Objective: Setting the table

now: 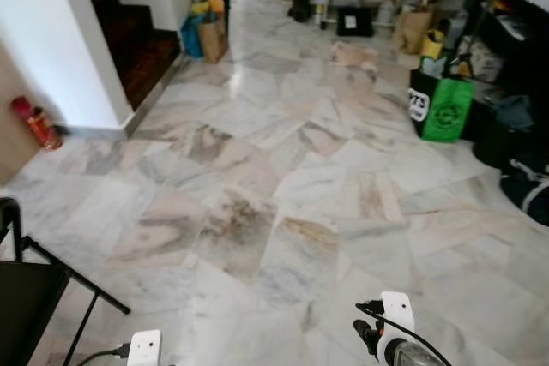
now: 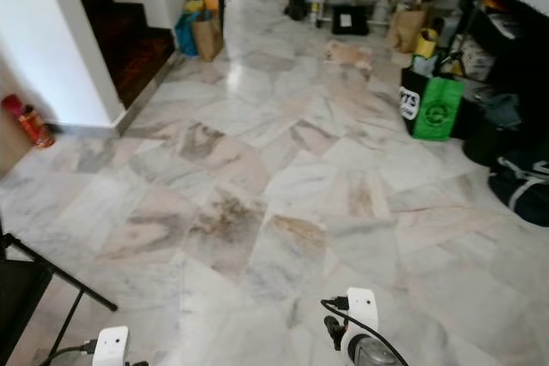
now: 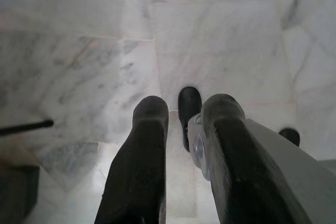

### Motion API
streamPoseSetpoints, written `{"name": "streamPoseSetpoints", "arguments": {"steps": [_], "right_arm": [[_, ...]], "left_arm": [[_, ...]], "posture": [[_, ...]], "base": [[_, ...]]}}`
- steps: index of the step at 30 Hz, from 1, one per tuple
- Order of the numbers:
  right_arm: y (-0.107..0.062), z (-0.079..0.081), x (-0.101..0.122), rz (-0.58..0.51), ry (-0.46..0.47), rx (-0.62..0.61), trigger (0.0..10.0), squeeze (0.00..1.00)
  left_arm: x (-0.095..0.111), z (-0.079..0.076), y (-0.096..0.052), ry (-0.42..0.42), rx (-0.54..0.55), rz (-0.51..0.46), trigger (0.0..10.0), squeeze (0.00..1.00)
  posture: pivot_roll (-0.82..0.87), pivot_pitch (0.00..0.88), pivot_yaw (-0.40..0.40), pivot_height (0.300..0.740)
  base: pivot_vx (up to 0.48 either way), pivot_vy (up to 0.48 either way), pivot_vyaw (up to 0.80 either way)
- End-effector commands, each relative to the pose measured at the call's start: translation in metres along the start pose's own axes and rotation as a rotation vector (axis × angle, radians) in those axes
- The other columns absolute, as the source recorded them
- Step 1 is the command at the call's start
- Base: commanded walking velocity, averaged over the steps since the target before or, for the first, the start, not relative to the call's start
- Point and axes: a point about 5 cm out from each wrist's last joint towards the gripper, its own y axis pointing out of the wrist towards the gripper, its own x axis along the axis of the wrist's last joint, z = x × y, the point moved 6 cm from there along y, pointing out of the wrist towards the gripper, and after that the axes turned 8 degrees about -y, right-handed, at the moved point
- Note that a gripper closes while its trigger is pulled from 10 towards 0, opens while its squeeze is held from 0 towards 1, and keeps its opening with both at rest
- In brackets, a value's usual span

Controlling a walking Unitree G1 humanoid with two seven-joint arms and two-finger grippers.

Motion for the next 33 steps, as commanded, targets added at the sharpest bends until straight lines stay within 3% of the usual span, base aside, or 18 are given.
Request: {"name": "streamPoseSetpoints", "arguments": {"steps": [1,6,10,14,33], "right_arm": [[0.000,-0.002,-0.003,0.011,0.012,-0.006,10.0,0.00],[-0.001,-0.002,-0.006,0.020,0.019,-0.009,10.0,0.00],[-0.001,-0.001,-0.009,0.028,0.021,-0.006,10.0,0.00],[-0.001,-0.001,-0.011,0.033,0.021,-0.008,10.0,0.00],[-0.006,-0.020,-0.019,0.052,0.023,-0.039,10.0,0.00]], "left_arm": [[-0.003,0.002,0.000,0.007,0.008,0.016,10.0,0.00],[-0.003,0.004,0.000,0.020,0.009,0.019,10.0,0.00],[0.000,0.005,0.000,0.126,0.009,0.018,10.0,0.00],[0.000,0.004,0.000,0.064,0.008,0.009,10.0,0.00],[-0.001,0.003,-0.001,0.086,-0.001,0.010,10.0,0.00]], "posture": [[0.02,0.030,-0.045,0.740],[0.02,0.038,-0.039,0.740],[0.02,0.042,-0.036,0.740],[0.02,0.046,-0.037,0.740],[0.03,0.051,-0.042,0.740]], "base": [[0.000,0.000,-0.79],[0.000,0.000,-0.79],[0.000,-0.240,-0.79],[0.000,-0.327,-0.78],[0.000,0.000,-0.79]]}}
